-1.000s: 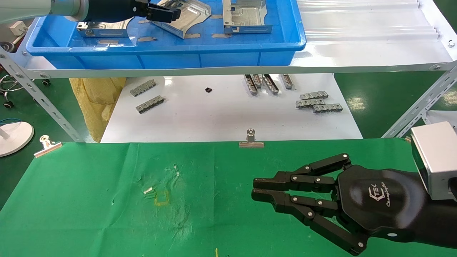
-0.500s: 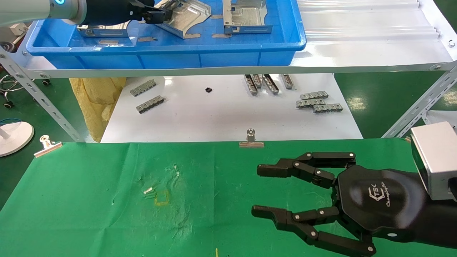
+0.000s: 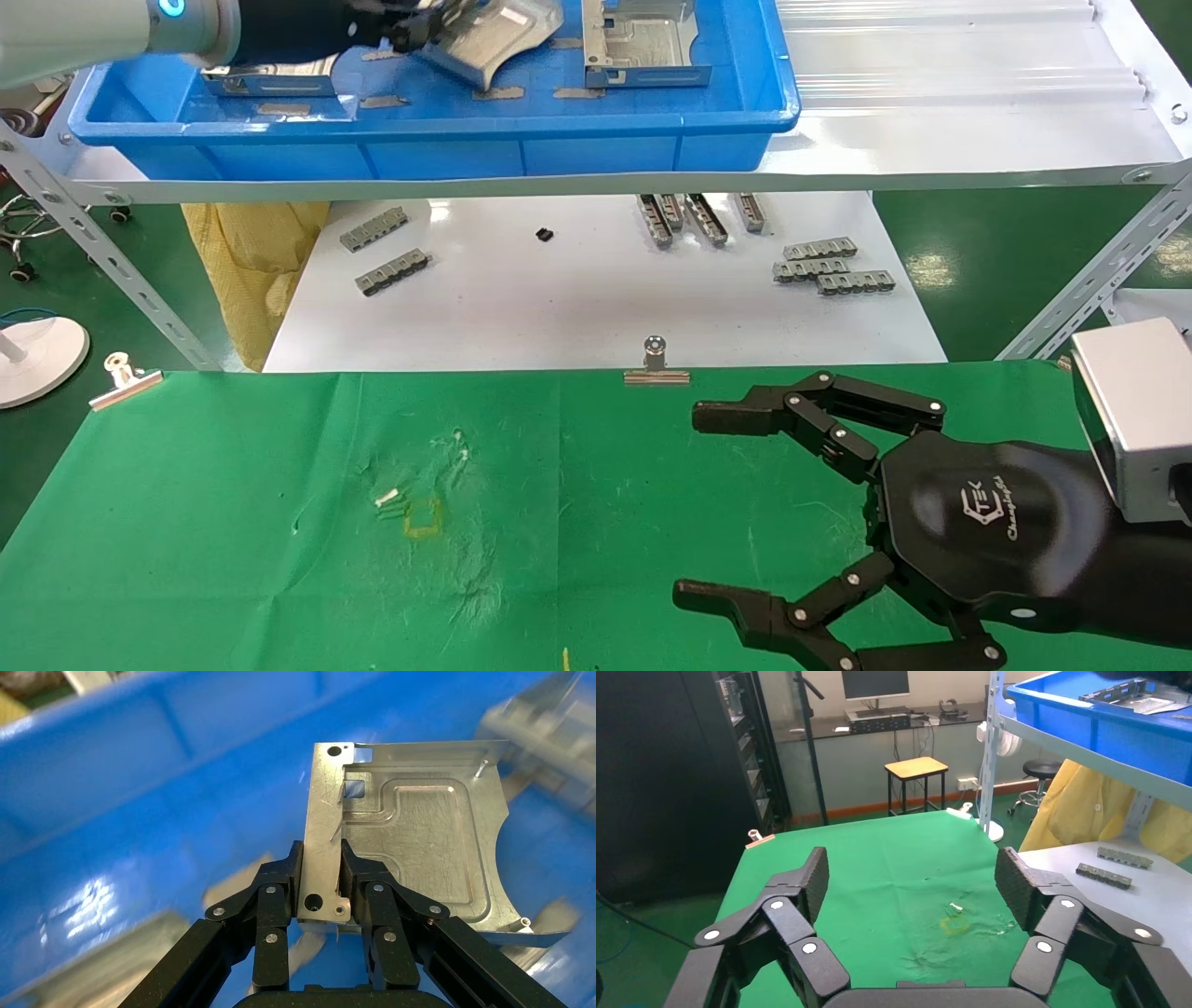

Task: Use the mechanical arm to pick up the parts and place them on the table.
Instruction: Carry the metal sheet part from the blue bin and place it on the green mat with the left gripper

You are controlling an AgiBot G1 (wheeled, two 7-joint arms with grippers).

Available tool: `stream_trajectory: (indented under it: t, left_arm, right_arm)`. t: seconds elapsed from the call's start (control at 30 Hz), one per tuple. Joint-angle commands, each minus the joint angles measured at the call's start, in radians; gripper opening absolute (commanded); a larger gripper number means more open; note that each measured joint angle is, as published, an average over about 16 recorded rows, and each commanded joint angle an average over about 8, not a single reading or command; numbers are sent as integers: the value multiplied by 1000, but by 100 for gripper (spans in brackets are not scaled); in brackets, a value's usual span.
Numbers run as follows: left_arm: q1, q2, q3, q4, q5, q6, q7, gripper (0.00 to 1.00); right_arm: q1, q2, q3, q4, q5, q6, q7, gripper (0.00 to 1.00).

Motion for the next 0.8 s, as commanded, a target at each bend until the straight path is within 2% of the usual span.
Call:
stream_trajectory:
  t: [0.03,0.23,0.47,0.67,0.8]
  left_arm:
    - [-3,-2,-11,-9,-16,1,0,0]
    - [-11,-59,-53,-45,-84,161,77,0]
    - [29,-150,-114,-103,-189,474,236,0]
    - [114,-234,-160,-177,-302,753,390,0]
    - [209,-306,-146,-298,-374,812,454,0]
  right_arm:
    - [0,0,0,0,0,0,0,100]
    - [0,0,0,0,0,0,0,100]
    - [0,0,0,0,0,0,0,100]
    - [0,0,0,0,0,0,0,100]
    - [0,0,0,0,0,0,0,100]
